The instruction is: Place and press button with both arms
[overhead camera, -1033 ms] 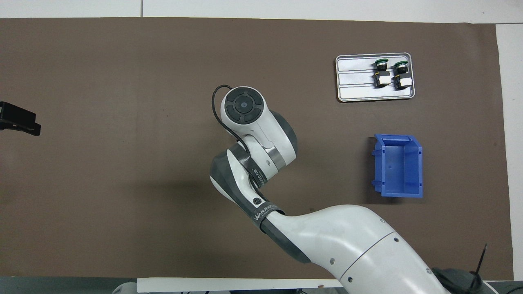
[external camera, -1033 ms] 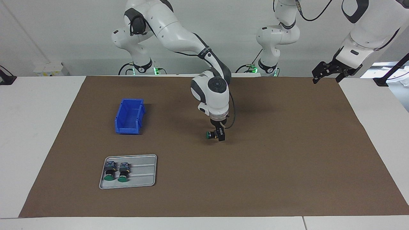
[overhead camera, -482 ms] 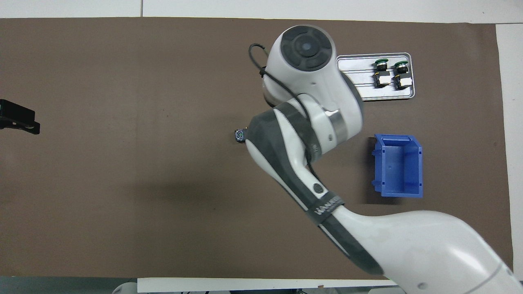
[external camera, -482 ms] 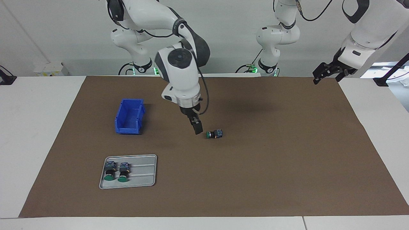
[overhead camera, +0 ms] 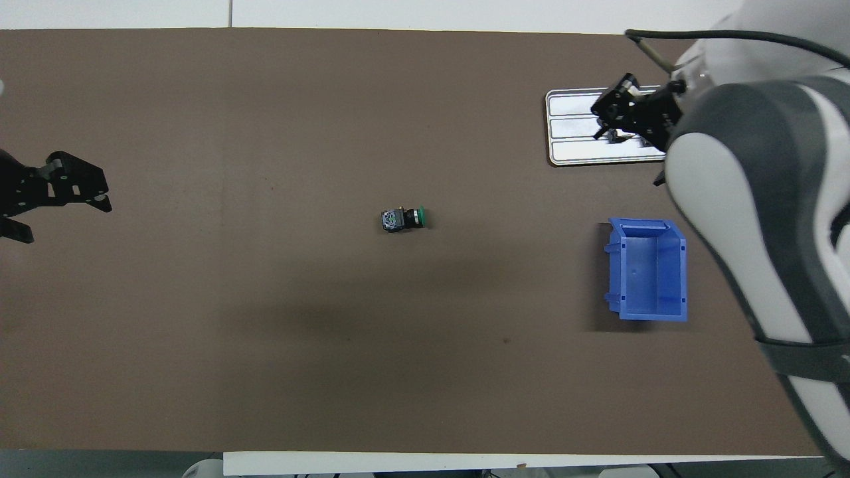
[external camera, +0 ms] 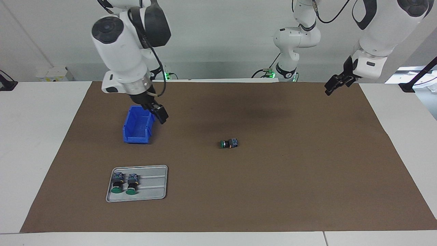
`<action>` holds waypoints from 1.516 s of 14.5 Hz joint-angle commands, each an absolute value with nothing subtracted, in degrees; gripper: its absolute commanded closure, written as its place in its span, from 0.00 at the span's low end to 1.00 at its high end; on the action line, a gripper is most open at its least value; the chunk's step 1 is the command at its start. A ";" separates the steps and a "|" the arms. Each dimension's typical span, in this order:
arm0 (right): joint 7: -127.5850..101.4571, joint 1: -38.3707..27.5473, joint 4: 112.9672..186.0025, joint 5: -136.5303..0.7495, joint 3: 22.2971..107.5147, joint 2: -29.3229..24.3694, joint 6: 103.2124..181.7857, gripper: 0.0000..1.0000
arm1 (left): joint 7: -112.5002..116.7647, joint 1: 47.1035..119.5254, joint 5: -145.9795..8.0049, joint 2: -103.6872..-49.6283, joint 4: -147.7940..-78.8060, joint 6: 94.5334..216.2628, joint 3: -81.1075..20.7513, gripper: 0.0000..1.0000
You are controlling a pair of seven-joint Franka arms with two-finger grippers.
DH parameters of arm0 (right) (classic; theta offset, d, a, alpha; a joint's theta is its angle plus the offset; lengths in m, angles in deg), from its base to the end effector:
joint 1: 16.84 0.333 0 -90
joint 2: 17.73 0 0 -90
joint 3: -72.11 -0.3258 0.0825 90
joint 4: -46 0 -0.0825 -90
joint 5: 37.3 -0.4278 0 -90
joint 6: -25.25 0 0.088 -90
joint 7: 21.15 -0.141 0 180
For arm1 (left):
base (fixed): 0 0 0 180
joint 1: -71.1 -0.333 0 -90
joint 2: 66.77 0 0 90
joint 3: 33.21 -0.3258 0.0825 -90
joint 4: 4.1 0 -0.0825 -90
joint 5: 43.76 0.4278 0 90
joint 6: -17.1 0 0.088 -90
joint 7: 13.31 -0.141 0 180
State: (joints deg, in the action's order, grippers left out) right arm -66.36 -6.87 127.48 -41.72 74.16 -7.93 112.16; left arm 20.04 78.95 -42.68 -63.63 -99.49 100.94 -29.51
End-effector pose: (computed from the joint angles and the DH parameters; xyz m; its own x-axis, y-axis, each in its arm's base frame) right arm 0.6353 0.1015 0.5661 0.7921 -0.6015 -0.1039 -0.6045 -0.7966 0.0039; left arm 0.5507 -0.1105 0.5761 0.9204 0.3751 -0.1099 0.3654 -0.9256 -0.0991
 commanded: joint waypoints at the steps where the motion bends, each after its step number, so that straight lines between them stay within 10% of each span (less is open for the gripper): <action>1: -55.73 -11.99 129.32 -41.52 73.51 -12.71 108.68 0.02 | 30.52 83.04 -43.32 -61.68 -103.24 103.06 -29.87 0.00; 8: -21.27 -21.75 128.79 -37.65 73.78 -15.27 105.15 0.02 | 53.01 90.59 -45.43 -64.56 -107.11 110.79 -29.87 0.00; 22: -20.18 -21.49 135.03 -36.60 73.78 -19.93 104.88 0.02 | 98.28 106.60 -46.05 -82.67 -101.76 127.48 -29.95 0.00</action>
State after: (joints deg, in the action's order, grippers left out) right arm -21.61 -21.42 132.58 -37.29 73.95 -17.93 103.99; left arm 93.38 104.79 -45.48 -79.03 -104.56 126.16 -29.08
